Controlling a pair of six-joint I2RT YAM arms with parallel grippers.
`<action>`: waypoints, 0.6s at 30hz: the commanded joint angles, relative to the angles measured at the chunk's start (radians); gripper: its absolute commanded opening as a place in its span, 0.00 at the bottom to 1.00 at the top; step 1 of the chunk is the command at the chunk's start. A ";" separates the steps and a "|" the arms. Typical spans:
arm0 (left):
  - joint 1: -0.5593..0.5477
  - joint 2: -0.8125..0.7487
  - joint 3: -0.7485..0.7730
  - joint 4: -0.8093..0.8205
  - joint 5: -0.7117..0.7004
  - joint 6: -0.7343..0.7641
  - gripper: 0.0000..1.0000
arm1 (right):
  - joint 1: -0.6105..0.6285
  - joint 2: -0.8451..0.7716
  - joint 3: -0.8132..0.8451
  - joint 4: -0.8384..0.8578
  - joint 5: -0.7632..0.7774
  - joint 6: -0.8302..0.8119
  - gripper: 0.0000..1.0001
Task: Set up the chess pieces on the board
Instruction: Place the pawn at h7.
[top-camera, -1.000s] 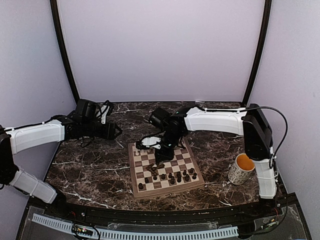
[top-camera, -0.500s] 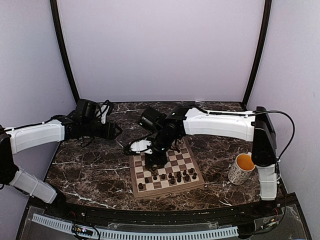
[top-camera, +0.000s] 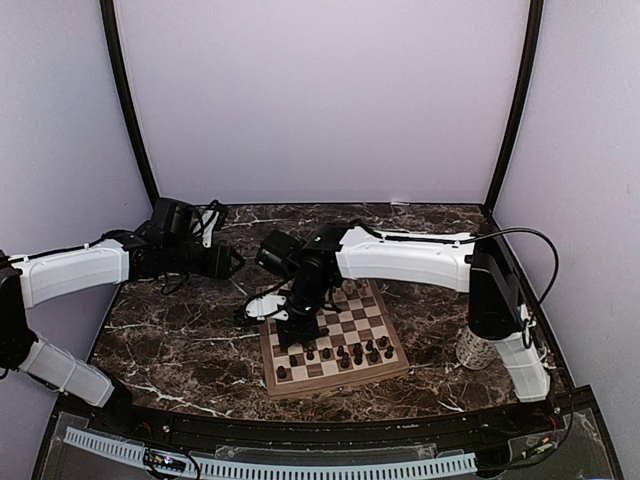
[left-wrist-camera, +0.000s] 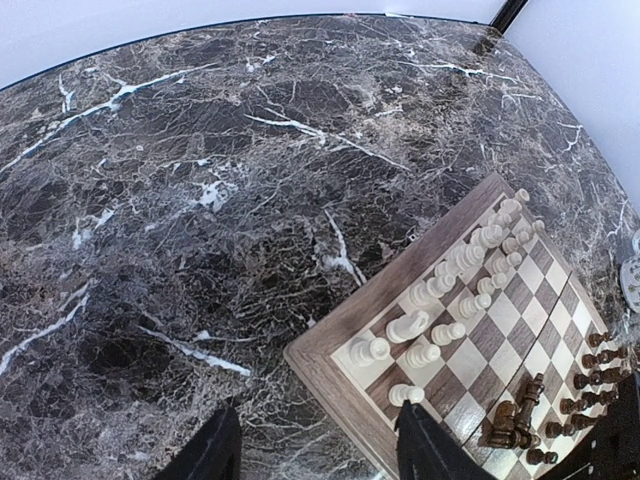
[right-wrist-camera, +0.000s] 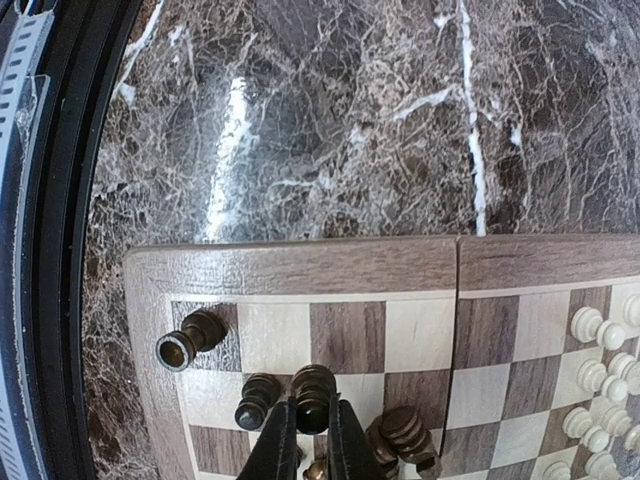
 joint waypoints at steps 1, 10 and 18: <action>0.005 -0.036 0.004 0.015 0.017 -0.001 0.56 | 0.022 0.040 0.079 -0.041 -0.020 -0.005 0.10; 0.005 -0.040 0.004 0.013 0.016 0.001 0.56 | 0.043 0.065 0.080 -0.071 -0.007 -0.020 0.11; 0.006 -0.036 0.006 0.014 0.019 0.001 0.56 | 0.049 0.075 0.081 -0.071 -0.007 -0.020 0.12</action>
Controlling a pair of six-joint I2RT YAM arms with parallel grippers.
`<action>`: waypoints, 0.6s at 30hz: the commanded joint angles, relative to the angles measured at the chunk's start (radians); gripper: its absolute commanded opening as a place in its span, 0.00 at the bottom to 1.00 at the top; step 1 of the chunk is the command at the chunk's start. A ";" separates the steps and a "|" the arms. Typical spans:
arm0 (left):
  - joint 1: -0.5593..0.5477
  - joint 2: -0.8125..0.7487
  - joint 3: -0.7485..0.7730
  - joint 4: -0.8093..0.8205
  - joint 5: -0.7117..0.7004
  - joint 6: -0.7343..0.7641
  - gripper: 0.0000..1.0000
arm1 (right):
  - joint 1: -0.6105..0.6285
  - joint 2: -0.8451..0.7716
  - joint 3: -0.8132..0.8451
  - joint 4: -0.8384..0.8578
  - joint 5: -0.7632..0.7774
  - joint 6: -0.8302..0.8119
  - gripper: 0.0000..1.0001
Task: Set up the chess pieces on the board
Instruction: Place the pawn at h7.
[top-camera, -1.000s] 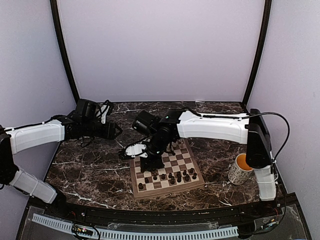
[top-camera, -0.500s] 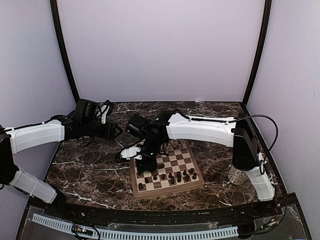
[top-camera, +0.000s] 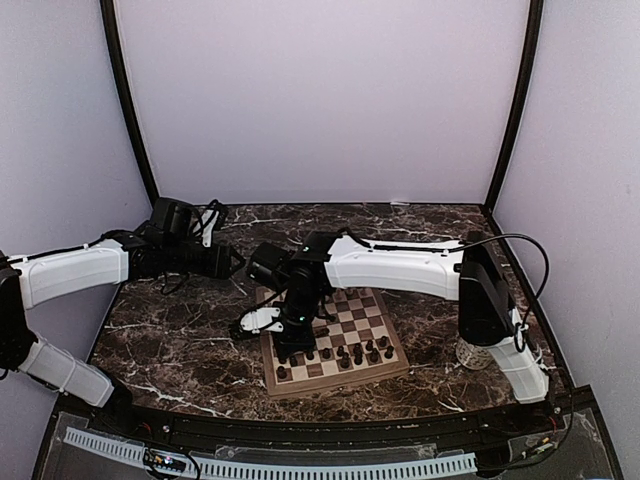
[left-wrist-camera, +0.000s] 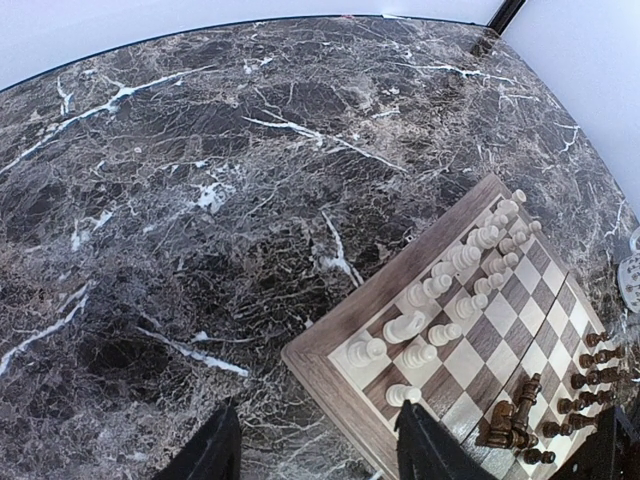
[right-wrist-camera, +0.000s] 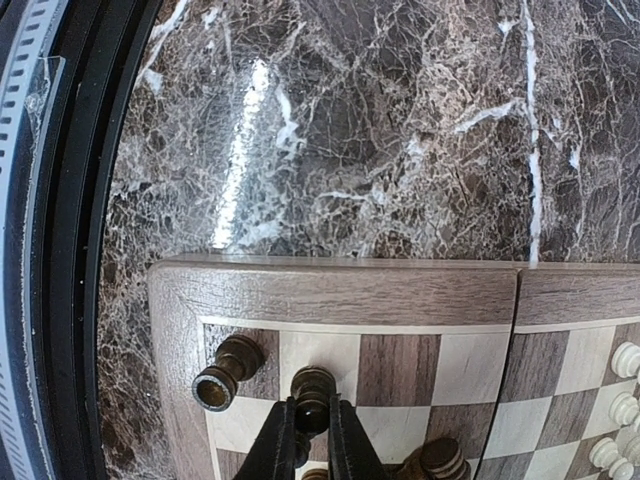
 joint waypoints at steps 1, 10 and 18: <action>0.006 -0.031 0.006 0.014 0.012 0.001 0.56 | 0.013 0.020 0.017 -0.011 -0.005 -0.007 0.12; 0.007 -0.028 0.007 0.013 0.015 0.001 0.56 | 0.019 0.032 0.021 -0.008 -0.006 -0.006 0.14; 0.007 -0.025 0.009 0.011 0.020 0.000 0.56 | 0.020 0.039 0.031 -0.007 0.000 0.002 0.19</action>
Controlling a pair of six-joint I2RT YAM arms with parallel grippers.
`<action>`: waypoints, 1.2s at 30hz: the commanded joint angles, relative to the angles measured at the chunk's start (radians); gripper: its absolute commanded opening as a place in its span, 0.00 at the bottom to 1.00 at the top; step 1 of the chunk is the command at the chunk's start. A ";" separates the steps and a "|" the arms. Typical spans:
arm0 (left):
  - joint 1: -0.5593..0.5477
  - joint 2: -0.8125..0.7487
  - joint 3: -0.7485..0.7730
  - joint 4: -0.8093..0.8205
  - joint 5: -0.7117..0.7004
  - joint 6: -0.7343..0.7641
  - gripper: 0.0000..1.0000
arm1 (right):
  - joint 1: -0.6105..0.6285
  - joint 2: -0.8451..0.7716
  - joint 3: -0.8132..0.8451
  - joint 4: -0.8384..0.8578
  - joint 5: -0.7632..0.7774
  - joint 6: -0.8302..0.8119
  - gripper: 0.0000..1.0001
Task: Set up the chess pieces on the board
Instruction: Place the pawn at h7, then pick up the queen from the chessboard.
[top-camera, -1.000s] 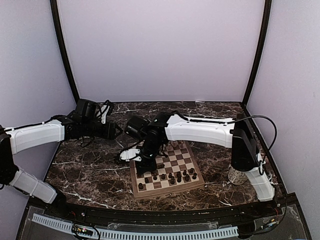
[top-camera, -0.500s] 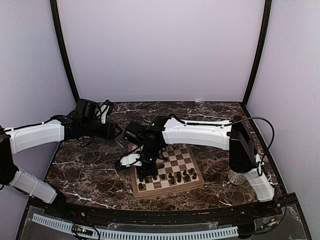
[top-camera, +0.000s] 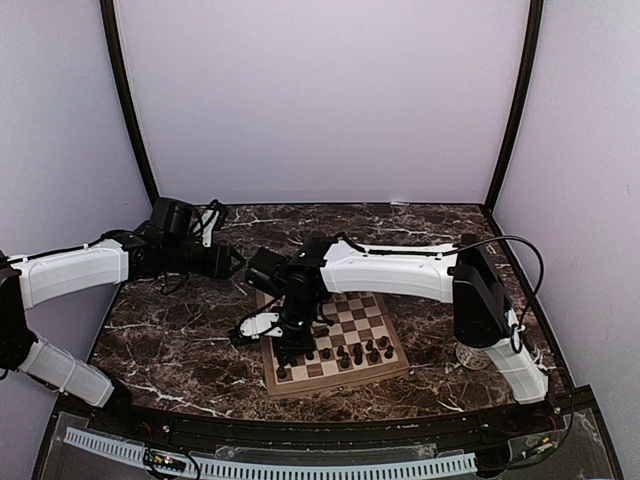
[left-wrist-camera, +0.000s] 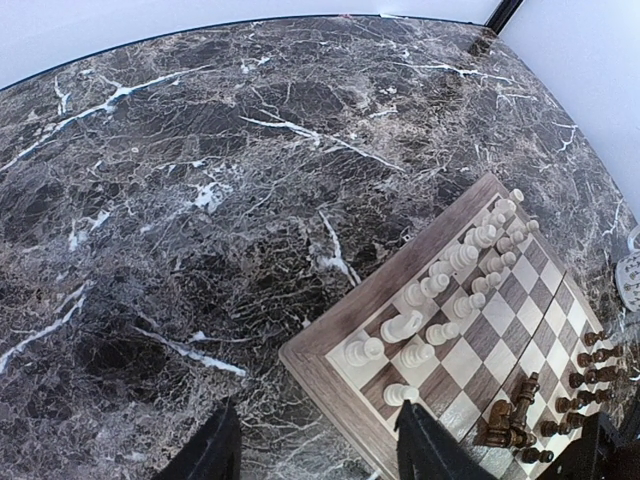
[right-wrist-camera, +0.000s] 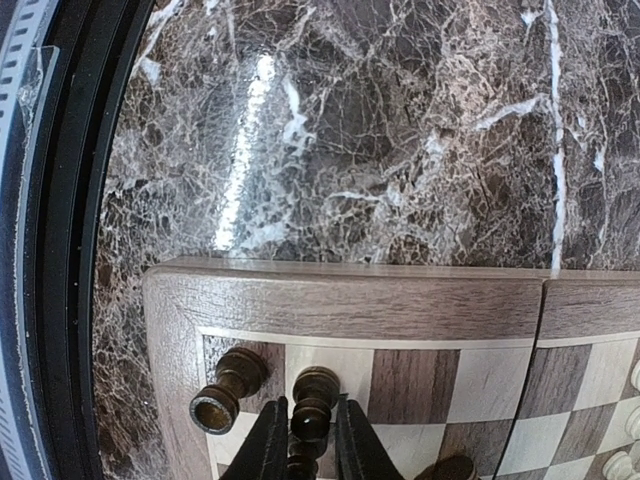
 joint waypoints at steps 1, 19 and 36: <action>0.004 -0.025 0.009 0.011 0.014 0.000 0.56 | 0.014 0.015 0.030 -0.008 0.000 0.006 0.20; 0.005 0.002 0.008 0.025 0.080 0.007 0.54 | -0.057 -0.177 -0.064 -0.006 0.055 -0.020 0.30; 0.004 0.040 0.012 0.058 0.230 0.020 0.54 | -0.183 -0.262 -0.387 0.193 0.112 -0.068 0.42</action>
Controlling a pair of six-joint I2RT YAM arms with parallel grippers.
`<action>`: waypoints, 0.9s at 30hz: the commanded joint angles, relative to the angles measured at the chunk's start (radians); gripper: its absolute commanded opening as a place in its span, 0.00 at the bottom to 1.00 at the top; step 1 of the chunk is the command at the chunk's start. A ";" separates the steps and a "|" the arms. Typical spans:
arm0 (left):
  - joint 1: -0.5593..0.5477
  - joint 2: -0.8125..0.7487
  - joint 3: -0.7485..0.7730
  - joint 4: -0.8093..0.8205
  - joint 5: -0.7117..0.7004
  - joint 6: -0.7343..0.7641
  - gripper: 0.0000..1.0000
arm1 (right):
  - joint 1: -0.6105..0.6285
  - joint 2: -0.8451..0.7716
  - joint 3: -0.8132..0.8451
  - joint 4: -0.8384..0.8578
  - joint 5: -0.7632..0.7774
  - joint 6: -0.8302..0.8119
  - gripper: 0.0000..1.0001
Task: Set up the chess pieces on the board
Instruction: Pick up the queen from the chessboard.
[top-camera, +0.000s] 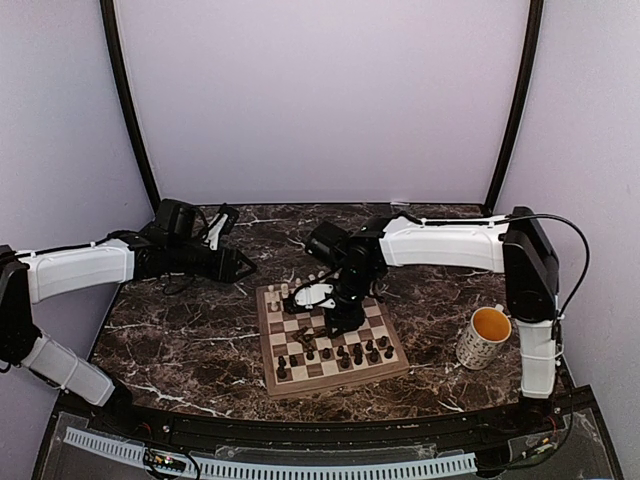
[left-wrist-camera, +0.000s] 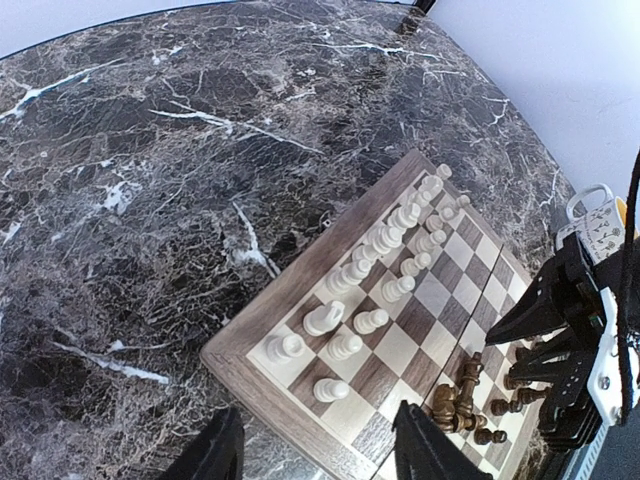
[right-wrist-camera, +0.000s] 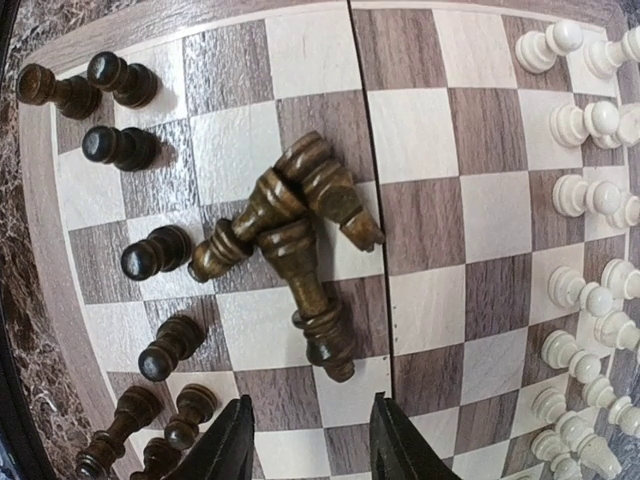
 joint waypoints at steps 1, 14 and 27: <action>0.004 -0.001 0.012 0.021 0.040 0.015 0.54 | 0.008 0.026 0.027 0.064 0.014 -0.008 0.42; 0.004 0.011 0.014 0.023 0.062 0.004 0.54 | 0.010 0.089 0.055 0.062 -0.017 -0.031 0.40; -0.001 0.065 0.014 0.046 0.157 -0.034 0.52 | 0.010 0.013 0.043 0.040 -0.024 -0.059 0.12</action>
